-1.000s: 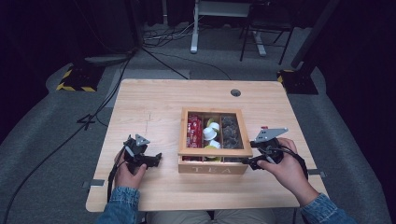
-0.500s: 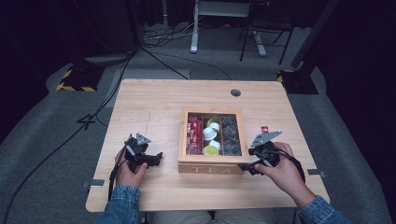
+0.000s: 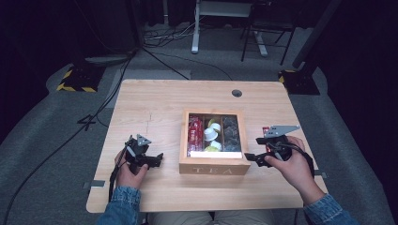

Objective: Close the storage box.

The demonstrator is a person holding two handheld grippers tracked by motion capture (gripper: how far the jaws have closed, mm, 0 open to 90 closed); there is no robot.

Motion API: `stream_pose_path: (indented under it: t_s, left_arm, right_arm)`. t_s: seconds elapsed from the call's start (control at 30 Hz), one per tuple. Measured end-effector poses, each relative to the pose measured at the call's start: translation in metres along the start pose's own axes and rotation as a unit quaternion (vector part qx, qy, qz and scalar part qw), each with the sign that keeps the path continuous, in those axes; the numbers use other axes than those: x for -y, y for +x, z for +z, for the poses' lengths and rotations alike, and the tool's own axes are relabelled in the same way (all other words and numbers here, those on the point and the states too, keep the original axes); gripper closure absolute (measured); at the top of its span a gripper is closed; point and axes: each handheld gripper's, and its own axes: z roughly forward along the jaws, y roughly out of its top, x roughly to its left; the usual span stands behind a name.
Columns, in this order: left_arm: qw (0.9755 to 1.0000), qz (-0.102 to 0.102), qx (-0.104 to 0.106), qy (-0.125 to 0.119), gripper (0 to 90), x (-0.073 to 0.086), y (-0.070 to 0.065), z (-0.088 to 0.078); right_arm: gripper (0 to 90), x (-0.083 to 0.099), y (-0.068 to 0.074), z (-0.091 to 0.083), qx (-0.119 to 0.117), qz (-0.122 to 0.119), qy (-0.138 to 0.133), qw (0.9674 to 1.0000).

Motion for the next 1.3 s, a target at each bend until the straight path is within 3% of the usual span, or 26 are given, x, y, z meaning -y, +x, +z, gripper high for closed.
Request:
stream_pose_path:
  t_s: [0.1, 0.23, 0.5, 0.93, 1.1, 1.3]
  left_arm:
    - [1.0, 0.001, 0.002, 0.0, 4.9, 0.001, 0.0, -0.001]
    - [0.9999, 0.01, 0.005, 0.001, 4.7, 0.003, 0.002, -0.003]
    - [0.9999, 0.01, 0.008, 0.002, 3.9, 0.003, 0.002, -0.003]
    - [0.9998, 0.012, 0.013, 0.002, 3.4, 0.004, 0.005, -0.003]
    - [0.9997, 0.016, 0.015, 0.003, 3.1, 0.004, 0.007, -0.004]
    - [0.9998, 0.015, 0.015, 0.004, 2.5, 0.006, 0.01, -0.005]
  right_arm:
    - [17.7, 0.0, -0.008, -0.004, 0.007, 0.007, -0.009, 0.9999]
    - [17.4, 0.0, -0.03, -0.015, 0.036, 0.028, -0.033, 0.9984]
    - [16.4, 0.007, -0.064, -0.027, 0.073, 0.054, -0.045, 0.9948]
    - [16.8, 0.04, -0.116, -0.029, 0.111, 0.08, -0.03, 0.9902]
    - [16.8, 0.049, -0.126, -0.028, 0.116, 0.088, -0.031, 0.9889]
    - [16.8, 0.064, -0.132, -0.024, 0.131, 0.078, -0.019, 0.9882]
